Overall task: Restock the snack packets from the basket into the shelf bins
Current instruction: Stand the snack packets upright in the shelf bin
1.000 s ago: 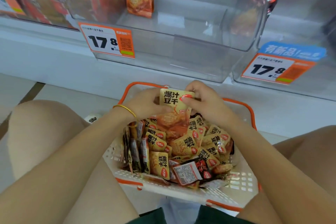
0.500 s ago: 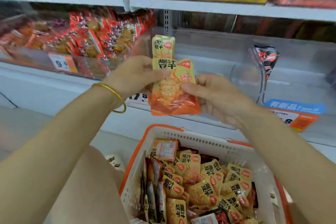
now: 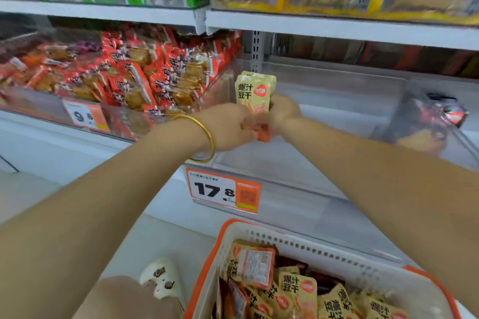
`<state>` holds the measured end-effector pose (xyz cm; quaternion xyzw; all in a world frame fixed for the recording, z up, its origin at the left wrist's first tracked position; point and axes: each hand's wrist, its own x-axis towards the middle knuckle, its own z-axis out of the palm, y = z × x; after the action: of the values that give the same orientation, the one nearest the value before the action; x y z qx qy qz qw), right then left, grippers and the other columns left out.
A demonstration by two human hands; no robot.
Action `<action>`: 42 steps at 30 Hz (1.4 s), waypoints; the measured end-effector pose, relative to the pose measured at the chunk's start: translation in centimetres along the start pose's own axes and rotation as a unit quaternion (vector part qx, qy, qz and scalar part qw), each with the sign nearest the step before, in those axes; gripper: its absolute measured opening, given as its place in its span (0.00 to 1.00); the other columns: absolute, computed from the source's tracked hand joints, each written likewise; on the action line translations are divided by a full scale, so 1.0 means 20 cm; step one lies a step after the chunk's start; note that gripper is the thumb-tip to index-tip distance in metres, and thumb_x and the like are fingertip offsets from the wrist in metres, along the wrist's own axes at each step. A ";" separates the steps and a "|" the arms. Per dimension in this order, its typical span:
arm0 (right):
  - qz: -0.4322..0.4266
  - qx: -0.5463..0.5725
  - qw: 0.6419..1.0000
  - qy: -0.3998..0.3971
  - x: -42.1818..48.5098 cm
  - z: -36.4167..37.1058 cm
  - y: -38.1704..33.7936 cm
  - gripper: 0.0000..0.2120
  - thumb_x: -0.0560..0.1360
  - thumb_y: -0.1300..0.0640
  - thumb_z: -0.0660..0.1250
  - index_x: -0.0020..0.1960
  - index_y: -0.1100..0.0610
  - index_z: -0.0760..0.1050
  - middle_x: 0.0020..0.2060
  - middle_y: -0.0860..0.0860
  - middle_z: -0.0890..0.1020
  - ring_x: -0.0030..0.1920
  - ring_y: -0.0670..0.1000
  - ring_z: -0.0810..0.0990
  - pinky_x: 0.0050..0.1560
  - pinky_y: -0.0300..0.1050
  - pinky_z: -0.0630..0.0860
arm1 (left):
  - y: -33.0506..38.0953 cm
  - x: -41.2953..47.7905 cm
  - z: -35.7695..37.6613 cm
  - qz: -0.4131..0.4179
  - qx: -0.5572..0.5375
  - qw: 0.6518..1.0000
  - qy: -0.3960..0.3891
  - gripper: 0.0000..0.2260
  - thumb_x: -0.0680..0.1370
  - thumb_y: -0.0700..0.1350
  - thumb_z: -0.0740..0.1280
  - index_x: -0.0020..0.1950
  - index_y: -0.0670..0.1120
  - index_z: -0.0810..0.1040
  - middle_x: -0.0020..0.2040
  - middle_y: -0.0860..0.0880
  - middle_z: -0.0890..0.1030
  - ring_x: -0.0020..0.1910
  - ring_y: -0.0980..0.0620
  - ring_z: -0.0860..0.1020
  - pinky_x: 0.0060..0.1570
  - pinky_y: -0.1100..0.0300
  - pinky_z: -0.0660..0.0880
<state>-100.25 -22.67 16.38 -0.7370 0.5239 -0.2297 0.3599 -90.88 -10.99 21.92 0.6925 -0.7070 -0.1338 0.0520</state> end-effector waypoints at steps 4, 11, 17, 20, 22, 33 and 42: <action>0.026 -0.013 0.999 0.026 0.08 0.09 0.02 0.11 0.73 0.51 0.69 0.52 0.55 0.78 0.43 0.51 0.77 0.45 0.52 0.76 0.40 0.41 0.70 | -0.04 0.06 0.02 0.032 -0.021 0.999 -0.024 0.14 0.79 0.49 0.62 0.62 0.46 0.77 0.57 0.47 0.77 0.56 0.47 0.74 0.58 0.59 0.69; 0.068 -0.001 0.995 0.073 0.18 0.13 0.04 0.12 0.71 0.54 0.71 0.51 0.58 0.76 0.46 0.53 0.82 0.40 0.53 0.76 0.39 0.43 0.68 | -0.05 0.08 0.05 0.046 -0.045 0.998 -0.023 0.14 0.80 0.44 0.61 0.62 0.37 0.75 0.61 0.43 0.76 0.61 0.46 0.72 0.56 0.62 0.65; 0.091 0.081 0.988 0.097 0.17 0.10 0.04 0.20 0.71 0.59 0.73 0.48 0.58 0.61 0.45 0.53 0.77 0.50 0.54 0.78 0.45 0.47 0.71 | -0.06 0.10 0.06 0.043 -0.054 0.997 -0.024 0.15 0.80 0.45 0.61 0.62 0.38 0.75 0.62 0.45 0.75 0.61 0.47 0.71 0.53 0.63 0.64; 0.113 0.087 0.985 0.095 0.20 0.11 0.03 0.23 0.68 0.57 0.76 0.47 0.59 0.62 0.53 0.58 0.80 0.52 0.58 0.81 0.49 0.51 0.78 | -0.05 0.10 0.05 0.037 -0.053 0.998 -0.021 0.14 0.80 0.45 0.61 0.63 0.39 0.75 0.62 0.46 0.74 0.61 0.48 0.71 0.51 0.64 0.64; 0.128 0.106 0.982 0.085 0.21 0.11 0.04 0.23 0.65 0.56 0.78 0.43 0.59 0.64 0.49 0.58 0.82 0.48 0.58 0.83 0.48 0.53 0.80 | -0.05 0.10 0.05 0.035 -0.050 0.998 -0.013 0.14 0.80 0.45 0.61 0.61 0.38 0.76 0.62 0.45 0.76 0.61 0.47 0.72 0.55 0.63 0.66; 0.031 0.314 0.949 0.029 -0.44 -0.27 -0.08 0.14 0.74 0.68 0.68 0.42 0.56 0.63 0.33 0.53 0.74 0.30 0.51 0.79 0.33 0.47 0.81 | 0.18 -0.22 0.13 0.127 -0.056 0.963 0.230 0.16 0.77 0.46 0.59 0.61 0.41 0.77 0.59 0.43 0.78 0.61 0.46 0.72 0.60 0.65 0.62; 0.002 0.152 0.983 -0.101 -1.29 -0.19 0.52 0.09 0.75 0.68 0.65 0.42 0.56 0.71 0.35 0.53 0.75 0.27 0.48 0.79 0.28 0.47 0.78 | 0.30 -0.66 0.79 0.165 -0.104 0.972 0.134 0.16 0.72 0.43 0.57 0.53 0.40 0.80 0.55 0.43 0.80 0.56 0.45 0.76 0.59 0.58 0.66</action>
<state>-118.21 -1.59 11.74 -0.6922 0.4450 -0.2308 0.5192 -100.34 4.00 9.81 0.5685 -0.7803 -0.1023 0.2395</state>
